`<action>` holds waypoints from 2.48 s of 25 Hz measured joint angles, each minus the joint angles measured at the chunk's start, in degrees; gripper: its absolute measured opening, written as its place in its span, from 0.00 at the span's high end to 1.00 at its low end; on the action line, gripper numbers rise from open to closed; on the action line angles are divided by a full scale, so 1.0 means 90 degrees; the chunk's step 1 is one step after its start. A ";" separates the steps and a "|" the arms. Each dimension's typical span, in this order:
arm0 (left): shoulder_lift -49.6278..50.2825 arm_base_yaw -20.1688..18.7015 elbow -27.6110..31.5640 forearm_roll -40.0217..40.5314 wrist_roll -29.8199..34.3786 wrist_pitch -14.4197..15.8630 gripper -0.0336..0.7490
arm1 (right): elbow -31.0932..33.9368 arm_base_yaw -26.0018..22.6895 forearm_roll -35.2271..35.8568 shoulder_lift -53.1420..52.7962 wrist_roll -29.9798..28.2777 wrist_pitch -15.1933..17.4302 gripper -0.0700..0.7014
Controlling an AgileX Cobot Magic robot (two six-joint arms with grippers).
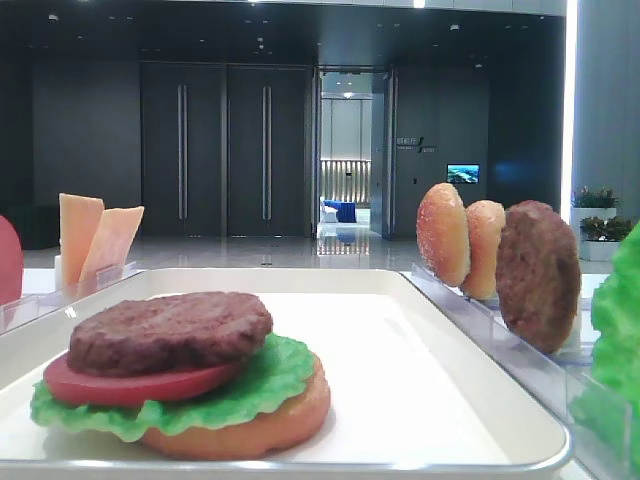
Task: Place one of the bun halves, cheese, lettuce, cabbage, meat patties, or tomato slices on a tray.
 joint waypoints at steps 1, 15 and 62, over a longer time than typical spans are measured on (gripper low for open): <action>0.0000 0.0000 0.0000 0.0000 0.0000 0.0000 0.12 | 0.0074 0.0000 -0.0018 -0.0168 0.0040 -0.0060 0.32; 0.0000 0.0000 0.0000 0.0000 -0.0028 0.0000 0.12 | 0.0893 0.0000 -0.0608 -0.0390 0.0669 -0.0473 0.32; 0.0000 0.0000 0.0000 0.0000 -0.0046 0.0000 0.30 | 0.0893 0.0274 -0.0615 -0.0395 0.0664 -0.0492 0.32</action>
